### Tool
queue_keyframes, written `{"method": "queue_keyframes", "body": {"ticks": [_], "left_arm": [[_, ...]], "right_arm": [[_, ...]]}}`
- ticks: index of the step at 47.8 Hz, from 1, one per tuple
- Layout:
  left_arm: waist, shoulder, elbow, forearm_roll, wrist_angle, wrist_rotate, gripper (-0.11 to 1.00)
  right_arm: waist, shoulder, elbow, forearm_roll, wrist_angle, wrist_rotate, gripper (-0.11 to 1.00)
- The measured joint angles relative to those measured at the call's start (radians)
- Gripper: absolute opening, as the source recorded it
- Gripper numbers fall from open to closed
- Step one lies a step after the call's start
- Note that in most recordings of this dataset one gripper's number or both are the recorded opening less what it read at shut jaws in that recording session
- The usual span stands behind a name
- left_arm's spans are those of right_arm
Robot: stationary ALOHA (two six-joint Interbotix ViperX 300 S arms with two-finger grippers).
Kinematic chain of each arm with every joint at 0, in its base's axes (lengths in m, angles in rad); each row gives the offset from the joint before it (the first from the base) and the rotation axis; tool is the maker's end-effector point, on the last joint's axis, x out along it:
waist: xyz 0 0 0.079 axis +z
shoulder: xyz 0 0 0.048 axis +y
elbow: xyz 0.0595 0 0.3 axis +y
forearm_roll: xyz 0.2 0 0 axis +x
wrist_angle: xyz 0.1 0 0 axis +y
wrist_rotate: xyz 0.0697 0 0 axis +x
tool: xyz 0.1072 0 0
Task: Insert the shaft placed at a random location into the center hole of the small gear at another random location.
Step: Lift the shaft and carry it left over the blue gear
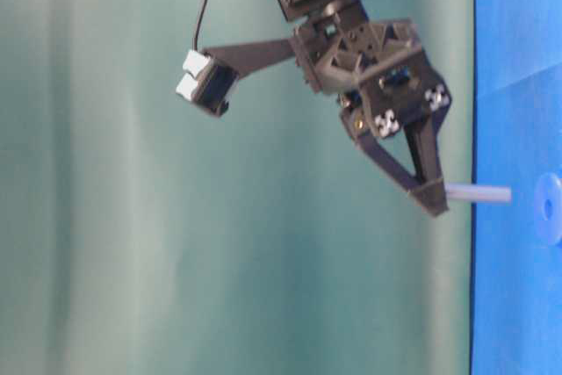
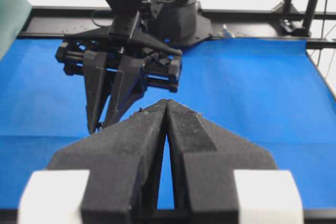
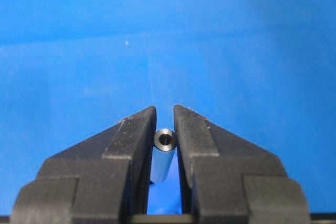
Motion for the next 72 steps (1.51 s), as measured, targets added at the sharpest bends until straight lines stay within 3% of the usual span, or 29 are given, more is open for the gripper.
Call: {"method": "queue_keyframes", "body": {"ticks": [41,72], "left_arm": [[0.0,-0.003,0.0,0.0,0.002,-0.002,0.0],[0.0,-0.003,0.002,0.0,0.0,0.0,0.0]], "right_arm": [[0.008,0.081,-0.029,0.002,0.0,0.005,0.03],[0.008,0.031,-0.028,0.003,0.006,-0.011,0.03]]}}
